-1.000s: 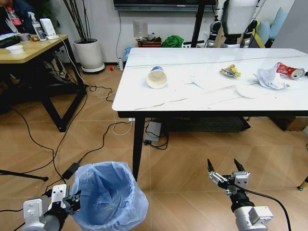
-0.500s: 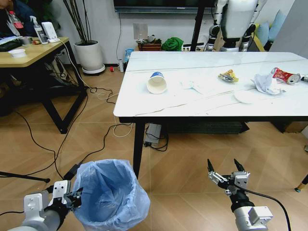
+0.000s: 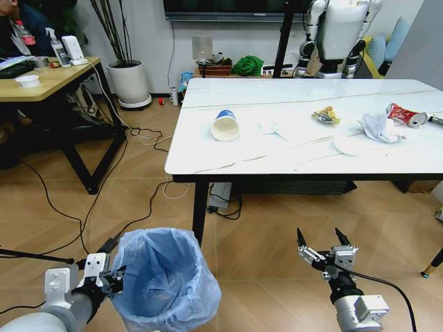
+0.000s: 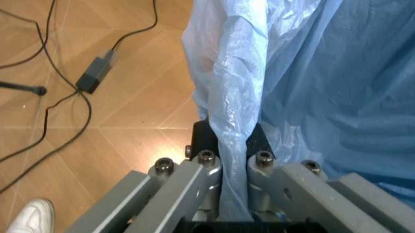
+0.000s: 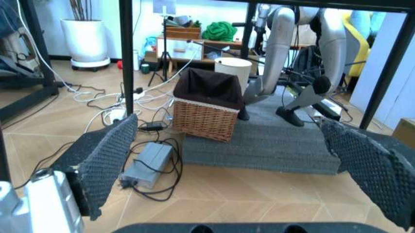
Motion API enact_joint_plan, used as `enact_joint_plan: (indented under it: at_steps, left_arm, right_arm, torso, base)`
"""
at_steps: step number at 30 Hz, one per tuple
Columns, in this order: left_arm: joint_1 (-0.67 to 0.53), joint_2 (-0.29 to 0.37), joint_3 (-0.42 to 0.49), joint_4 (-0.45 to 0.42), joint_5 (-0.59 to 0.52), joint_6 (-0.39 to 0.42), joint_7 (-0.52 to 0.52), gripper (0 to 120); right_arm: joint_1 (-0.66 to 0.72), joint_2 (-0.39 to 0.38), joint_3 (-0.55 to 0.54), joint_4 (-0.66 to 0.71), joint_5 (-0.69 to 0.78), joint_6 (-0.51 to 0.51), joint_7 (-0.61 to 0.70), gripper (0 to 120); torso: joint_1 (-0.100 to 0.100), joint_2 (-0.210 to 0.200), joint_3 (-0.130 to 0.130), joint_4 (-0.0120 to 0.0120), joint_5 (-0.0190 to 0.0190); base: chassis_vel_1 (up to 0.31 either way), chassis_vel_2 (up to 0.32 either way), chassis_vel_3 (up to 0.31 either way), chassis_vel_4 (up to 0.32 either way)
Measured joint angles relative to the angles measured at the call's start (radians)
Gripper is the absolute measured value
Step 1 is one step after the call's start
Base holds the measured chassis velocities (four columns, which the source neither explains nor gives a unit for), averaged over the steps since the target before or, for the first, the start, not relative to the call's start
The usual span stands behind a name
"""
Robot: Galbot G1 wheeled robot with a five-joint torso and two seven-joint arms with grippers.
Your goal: Pick up the trash bin and place the trash from the table into it.
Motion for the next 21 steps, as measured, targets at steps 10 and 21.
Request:
enact_joint_plan:
  at_steps: [10, 21]
  left_arm:
    - [-0.033, 0.032, 0.106, 0.0, -0.058, 0.0, -0.051, 0]
    - [-0.023, 0.047, 0.178, 0.0, -0.085, 0.0, -0.113, 0]
  right_arm:
    - [-0.007, 0.0, -0.006, -0.001, -0.033, 0.001, 0.0, 100]
    - [-0.009, 0.0, -0.025, -0.001, -0.074, 0.004, -0.001, 100]
  torso:
    - [0.017, 0.042, 0.025, -0.0001, 0.0001]
    - [0.037, 0.09, 0.054, 0.0, 0.0001]
  base:
    - [0.0, 0.0, 0.0, 0.0]
    - [0.0, 0.0, 0.0, 0.0]
